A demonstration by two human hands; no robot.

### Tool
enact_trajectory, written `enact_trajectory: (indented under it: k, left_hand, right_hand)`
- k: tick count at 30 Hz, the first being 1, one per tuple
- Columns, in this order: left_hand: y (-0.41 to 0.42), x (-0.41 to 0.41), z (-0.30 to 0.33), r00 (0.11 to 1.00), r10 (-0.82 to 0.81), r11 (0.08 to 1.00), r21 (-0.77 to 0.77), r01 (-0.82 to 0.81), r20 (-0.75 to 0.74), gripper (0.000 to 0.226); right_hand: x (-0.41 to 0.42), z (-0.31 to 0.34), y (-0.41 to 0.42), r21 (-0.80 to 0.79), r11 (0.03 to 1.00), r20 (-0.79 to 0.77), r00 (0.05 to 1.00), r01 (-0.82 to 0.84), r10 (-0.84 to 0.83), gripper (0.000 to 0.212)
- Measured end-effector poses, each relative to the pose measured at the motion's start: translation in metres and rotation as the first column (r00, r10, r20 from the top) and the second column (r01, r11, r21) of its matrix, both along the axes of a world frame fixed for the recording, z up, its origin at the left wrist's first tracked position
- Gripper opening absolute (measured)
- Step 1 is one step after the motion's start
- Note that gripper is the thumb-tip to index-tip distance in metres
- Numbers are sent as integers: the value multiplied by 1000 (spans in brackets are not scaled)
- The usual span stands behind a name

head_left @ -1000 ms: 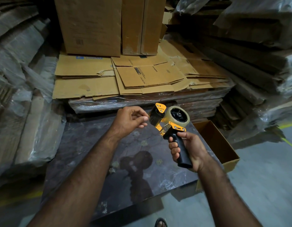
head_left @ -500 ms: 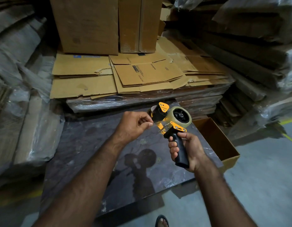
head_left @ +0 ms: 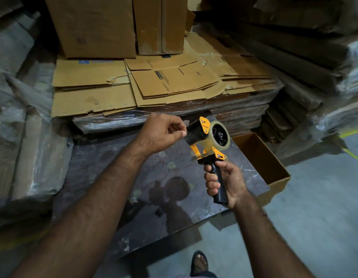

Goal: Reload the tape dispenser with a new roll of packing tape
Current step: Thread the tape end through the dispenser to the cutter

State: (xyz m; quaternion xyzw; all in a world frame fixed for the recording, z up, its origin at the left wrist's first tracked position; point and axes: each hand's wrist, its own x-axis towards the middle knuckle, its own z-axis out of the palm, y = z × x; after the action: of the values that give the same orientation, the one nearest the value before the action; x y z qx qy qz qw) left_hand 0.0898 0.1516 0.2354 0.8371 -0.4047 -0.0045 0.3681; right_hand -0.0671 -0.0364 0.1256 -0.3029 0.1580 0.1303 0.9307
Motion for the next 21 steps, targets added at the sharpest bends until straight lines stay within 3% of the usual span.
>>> enact_trajectory:
  k: [14, 21]
  left_hand:
    - [-7, -29, -20, 994, -54, 998, 20, 53, 98, 3]
    - [-8, -4, 9, 997, -55, 996, 78, 51, 59, 7]
  right_hand:
    - [-7, -14, -18, -128, 980, -43, 986, 154, -160, 23]
    - [-20, -23, -15, -52, 999, -61, 998, 10, -13, 26]
